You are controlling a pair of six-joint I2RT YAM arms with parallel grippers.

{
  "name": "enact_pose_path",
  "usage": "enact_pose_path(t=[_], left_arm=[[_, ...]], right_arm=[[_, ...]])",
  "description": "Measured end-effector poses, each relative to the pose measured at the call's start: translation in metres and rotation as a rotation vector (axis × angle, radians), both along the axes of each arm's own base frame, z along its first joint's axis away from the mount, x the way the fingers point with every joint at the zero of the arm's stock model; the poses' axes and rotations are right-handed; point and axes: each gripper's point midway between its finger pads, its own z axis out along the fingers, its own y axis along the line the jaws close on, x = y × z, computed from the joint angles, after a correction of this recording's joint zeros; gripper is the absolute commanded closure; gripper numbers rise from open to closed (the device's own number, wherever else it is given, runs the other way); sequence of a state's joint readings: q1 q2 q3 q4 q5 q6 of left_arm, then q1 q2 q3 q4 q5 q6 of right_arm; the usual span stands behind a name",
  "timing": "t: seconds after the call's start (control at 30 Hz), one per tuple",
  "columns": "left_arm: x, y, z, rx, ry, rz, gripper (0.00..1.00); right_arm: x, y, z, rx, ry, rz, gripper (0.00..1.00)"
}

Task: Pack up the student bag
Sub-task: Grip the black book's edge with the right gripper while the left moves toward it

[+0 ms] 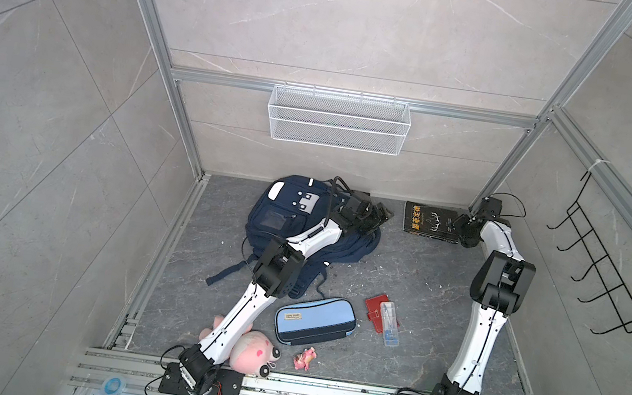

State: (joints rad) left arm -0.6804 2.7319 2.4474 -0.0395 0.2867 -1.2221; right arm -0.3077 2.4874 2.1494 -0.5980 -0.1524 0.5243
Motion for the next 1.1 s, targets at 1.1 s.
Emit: enact_pose_path(t=[1.1], left_arm=[[-0.002,0.031,0.007,-0.060,-0.041,0.028,0.12]], right_arm=[[-0.047,0.036,-0.012,-0.040,0.190,-0.013,0.79]])
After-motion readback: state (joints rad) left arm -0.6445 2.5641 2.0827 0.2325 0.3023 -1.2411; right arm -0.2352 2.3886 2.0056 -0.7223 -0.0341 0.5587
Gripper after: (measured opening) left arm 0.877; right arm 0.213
